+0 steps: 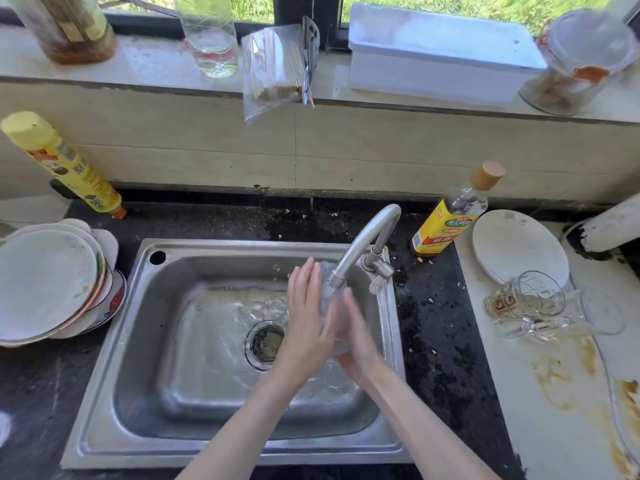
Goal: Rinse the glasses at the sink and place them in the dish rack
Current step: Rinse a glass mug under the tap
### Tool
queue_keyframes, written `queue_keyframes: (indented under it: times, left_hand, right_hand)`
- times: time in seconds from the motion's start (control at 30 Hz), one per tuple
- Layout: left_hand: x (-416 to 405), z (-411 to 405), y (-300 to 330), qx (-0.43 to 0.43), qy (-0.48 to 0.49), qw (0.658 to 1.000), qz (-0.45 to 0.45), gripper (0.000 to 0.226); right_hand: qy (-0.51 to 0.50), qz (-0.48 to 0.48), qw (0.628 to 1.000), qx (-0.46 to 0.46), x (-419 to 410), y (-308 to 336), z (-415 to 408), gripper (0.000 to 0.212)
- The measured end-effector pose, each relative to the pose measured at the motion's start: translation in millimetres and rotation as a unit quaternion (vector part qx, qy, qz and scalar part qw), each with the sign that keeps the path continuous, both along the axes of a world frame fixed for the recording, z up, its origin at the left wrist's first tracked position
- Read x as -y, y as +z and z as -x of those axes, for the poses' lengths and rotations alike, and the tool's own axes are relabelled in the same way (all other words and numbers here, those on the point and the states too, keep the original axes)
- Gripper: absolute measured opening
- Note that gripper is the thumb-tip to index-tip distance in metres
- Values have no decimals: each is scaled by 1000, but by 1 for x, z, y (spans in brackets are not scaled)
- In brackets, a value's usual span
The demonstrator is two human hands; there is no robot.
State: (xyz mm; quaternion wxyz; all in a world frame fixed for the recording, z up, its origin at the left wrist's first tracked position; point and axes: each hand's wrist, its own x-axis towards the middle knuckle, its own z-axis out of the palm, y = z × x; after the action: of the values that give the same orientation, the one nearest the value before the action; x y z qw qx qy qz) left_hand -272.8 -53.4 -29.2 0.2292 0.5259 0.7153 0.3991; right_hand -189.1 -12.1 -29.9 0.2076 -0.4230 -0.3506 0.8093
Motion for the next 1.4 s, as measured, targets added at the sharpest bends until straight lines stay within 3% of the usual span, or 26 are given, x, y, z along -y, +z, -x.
queue_keyframes:
  times: [0.17,0.23,0.3,0.43,0.53,0.6,0.67,0.83,0.9,1.03,1.17,1.2,1.3,1.4]
  left_hand:
    - [-15,15,7,97,20,994,-43,41]
    - [-19,24,10,182,46,982,-17,30]
    - [-19,30,14,207,81,975,-7,25]
    - [-17,34,18,176,109,977,45,35]
    - [-19,31,12,46,105,990,84,36]
    - [-17,26,8,-34,110,990,83,36]
    - [-16,20,12,-44,88,993,70,37]
    - [-6,23,7,-57,-18,997,49,40]
    - [2,18,6,-13,-18,998,52,47]
    - [4,12,5,53,72,991,102,50]
    - [-4,21,1,52,117,978,166,32]
    - [-5,22,3,64,134,974,171,39]
    - [-10,19,6,197,174,944,202,55]
    - [-15,11,2,316,137,912,222,38]
  right_hand:
    - [-2,-2,1000,-16,4,5,-1,53]
    - [32,-8,999,-11,2,6,-5,44]
    - [60,-4,998,-19,0,9,-8,32]
    - [72,23,997,-4,6,10,-11,42]
    - [54,-14,998,41,9,3,-3,53]
    - [62,-117,986,98,11,9,3,37]
    - [59,-156,980,111,10,10,4,24]
    - [4,-78,988,130,1,-5,-8,90]
    - [5,-19,994,110,-4,-10,-11,94]
    - [16,-75,987,141,-6,-8,-12,80]
    - [2,-129,979,160,-2,-6,-15,43]
    - [5,-141,976,165,1,-5,-17,45]
    - [8,-172,972,158,11,-9,-21,82]
    - [-23,-149,975,164,10,-12,-28,93]
